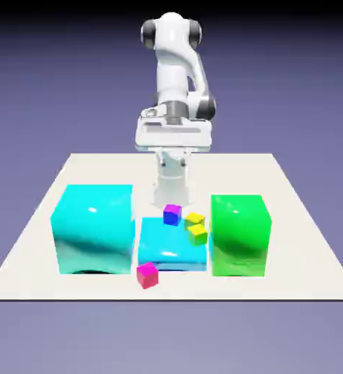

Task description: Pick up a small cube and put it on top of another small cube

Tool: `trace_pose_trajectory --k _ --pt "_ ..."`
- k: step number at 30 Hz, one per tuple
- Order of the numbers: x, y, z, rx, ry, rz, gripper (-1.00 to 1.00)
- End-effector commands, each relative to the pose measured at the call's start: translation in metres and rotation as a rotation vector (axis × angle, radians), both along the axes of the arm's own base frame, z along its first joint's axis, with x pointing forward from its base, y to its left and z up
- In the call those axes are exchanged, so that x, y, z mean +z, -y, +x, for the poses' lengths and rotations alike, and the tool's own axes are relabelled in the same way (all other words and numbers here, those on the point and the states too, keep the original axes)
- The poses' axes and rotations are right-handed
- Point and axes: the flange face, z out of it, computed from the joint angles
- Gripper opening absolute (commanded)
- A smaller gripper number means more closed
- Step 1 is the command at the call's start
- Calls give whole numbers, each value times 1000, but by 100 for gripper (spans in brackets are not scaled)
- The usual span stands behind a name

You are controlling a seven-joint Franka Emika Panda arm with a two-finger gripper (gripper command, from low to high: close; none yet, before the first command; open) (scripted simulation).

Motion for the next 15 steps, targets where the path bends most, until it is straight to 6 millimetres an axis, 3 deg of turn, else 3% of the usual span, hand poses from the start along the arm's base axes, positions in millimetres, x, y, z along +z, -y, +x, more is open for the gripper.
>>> trace_pose_trajectory --k 1,8,15 --pt "-4 -1 10 13 -44 -13 0" --pt "-45 -8 73 97 -352 -106 0" --pt "-101 -9 124 174 -661 -202 0"
